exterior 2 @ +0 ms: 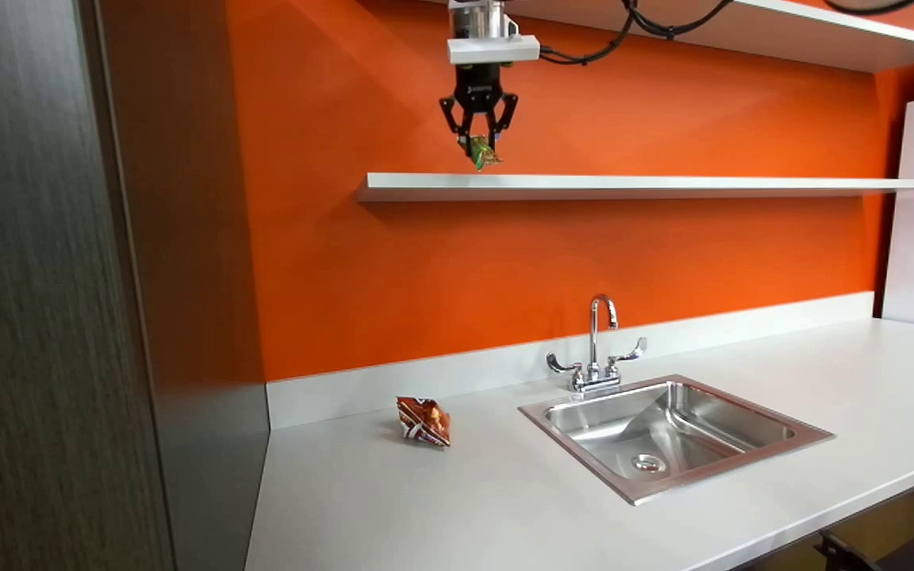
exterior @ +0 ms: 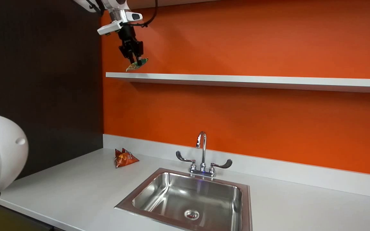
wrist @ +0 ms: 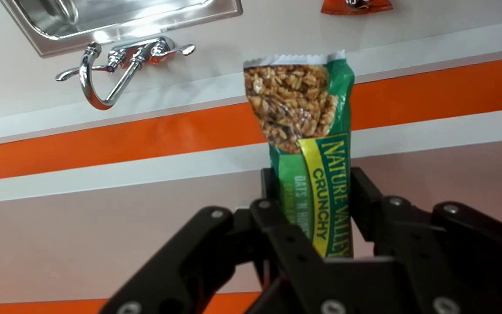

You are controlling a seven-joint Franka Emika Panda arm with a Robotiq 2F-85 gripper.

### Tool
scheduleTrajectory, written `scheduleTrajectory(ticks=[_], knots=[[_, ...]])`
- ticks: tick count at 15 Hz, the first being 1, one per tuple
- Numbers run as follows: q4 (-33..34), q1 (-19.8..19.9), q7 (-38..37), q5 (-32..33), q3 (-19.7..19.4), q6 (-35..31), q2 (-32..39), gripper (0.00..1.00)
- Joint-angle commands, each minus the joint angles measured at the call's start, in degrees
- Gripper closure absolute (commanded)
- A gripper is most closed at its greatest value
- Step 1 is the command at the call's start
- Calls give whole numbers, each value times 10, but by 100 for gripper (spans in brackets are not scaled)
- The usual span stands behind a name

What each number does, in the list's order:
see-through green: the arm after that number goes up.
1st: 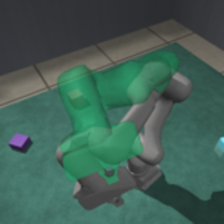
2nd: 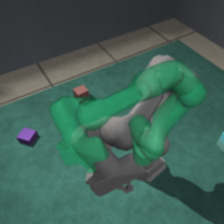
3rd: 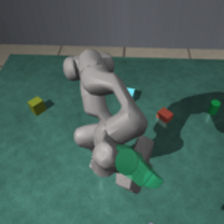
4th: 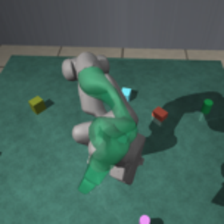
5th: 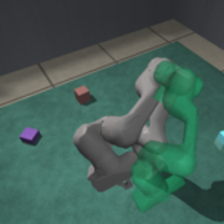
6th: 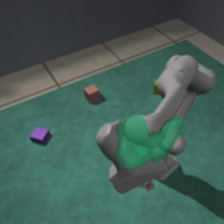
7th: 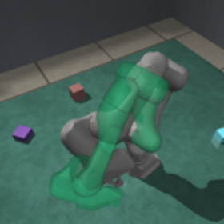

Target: Put the candy bar on the shelf

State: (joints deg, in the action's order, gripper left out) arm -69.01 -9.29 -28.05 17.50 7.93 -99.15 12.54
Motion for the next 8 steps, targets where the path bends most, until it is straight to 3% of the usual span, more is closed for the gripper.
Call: scheduleTrajectory(ticks=[1,8], knots=[[88,-28,5,12,-17,41,51,82],[165,-31,-2,23,-13,55,110,82]])
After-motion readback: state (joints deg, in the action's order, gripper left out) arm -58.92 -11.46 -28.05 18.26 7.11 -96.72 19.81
